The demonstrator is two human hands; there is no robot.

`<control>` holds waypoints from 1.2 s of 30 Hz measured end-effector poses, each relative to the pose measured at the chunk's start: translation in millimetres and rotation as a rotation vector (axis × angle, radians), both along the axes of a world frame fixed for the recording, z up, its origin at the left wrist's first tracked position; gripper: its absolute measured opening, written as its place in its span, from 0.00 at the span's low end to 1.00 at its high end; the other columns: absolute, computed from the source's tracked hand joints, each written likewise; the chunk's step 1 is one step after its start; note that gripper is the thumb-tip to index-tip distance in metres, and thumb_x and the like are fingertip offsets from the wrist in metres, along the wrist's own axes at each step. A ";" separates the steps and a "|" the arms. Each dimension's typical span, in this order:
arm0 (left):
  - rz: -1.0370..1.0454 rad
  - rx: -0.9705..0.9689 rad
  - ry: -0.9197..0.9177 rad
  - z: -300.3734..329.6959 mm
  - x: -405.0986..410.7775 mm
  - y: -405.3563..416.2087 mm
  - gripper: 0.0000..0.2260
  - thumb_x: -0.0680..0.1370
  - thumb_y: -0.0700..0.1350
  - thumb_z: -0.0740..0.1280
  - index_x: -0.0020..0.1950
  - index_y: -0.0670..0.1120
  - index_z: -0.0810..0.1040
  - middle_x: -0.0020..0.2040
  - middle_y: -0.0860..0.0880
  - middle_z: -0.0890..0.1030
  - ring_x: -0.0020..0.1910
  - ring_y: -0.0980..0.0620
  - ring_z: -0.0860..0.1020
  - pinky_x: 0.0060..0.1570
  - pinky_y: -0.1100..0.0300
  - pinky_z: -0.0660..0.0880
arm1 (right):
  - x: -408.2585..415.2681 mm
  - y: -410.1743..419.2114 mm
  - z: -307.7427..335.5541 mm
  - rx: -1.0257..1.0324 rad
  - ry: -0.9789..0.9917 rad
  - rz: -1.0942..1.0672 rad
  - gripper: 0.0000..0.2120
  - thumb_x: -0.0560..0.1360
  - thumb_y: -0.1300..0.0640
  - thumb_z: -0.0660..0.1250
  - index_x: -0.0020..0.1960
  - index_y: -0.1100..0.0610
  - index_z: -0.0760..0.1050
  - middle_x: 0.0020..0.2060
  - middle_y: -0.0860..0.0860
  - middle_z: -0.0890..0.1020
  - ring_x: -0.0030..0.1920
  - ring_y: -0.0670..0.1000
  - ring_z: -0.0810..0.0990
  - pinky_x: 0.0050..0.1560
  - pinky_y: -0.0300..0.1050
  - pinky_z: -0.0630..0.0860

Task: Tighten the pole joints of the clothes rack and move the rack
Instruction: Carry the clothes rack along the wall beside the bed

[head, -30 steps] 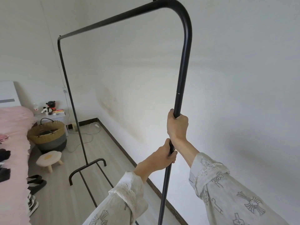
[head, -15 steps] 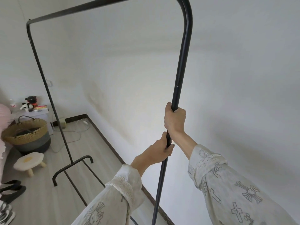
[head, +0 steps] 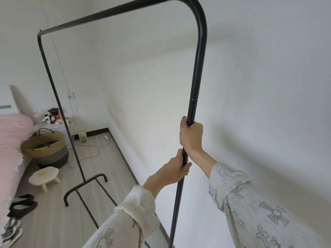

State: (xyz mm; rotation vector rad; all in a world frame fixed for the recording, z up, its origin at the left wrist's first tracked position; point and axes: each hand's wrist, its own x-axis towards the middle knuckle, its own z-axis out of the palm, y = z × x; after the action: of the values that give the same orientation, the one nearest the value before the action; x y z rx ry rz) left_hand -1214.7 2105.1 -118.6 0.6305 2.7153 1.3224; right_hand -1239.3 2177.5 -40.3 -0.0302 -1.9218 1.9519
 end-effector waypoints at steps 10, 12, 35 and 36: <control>0.077 0.100 0.015 -6.6 -10.5 24.5 0.08 0.78 0.40 0.55 0.56 0.41 0.63 0.40 0.43 0.72 0.35 0.56 0.77 0.32 0.72 0.69 | -10.6 21.8 -0.5 -0.018 0.003 0.109 0.23 0.74 0.54 0.60 0.25 0.53 0.55 0.12 0.42 0.58 0.18 0.47 0.56 0.21 0.38 0.56; 0.092 0.139 0.021 -11.3 -9.5 21.3 0.07 0.78 0.39 0.55 0.55 0.41 0.63 0.37 0.47 0.71 0.33 0.56 0.79 0.37 0.64 0.71 | -7.3 23.5 1.2 -0.023 -0.022 0.249 0.22 0.73 0.55 0.61 0.25 0.52 0.55 0.13 0.42 0.59 0.17 0.47 0.57 0.21 0.37 0.57; 0.345 0.450 -0.023 -28.9 12.1 44.5 0.08 0.78 0.45 0.61 0.40 0.48 0.64 0.28 0.48 0.64 0.23 0.53 0.64 0.24 0.58 0.65 | 24.8 30.5 13.7 -0.126 -0.141 0.486 0.25 0.74 0.56 0.61 0.23 0.51 0.52 0.14 0.44 0.56 0.17 0.47 0.53 0.19 0.35 0.52; 0.340 0.453 -0.023 -29.2 13.3 44.0 0.08 0.78 0.45 0.61 0.40 0.50 0.64 0.28 0.48 0.64 0.23 0.53 0.64 0.24 0.58 0.65 | 25.6 29.9 13.3 -0.124 -0.141 0.480 0.25 0.74 0.56 0.61 0.23 0.51 0.52 0.14 0.44 0.56 0.16 0.47 0.53 0.19 0.35 0.52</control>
State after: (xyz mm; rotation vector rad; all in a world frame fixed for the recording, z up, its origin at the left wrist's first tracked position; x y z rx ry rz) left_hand -1201.4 2149.1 -147.8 0.1653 2.5937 2.0373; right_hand -1213.8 2207.5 -27.1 0.2925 -2.0328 2.4330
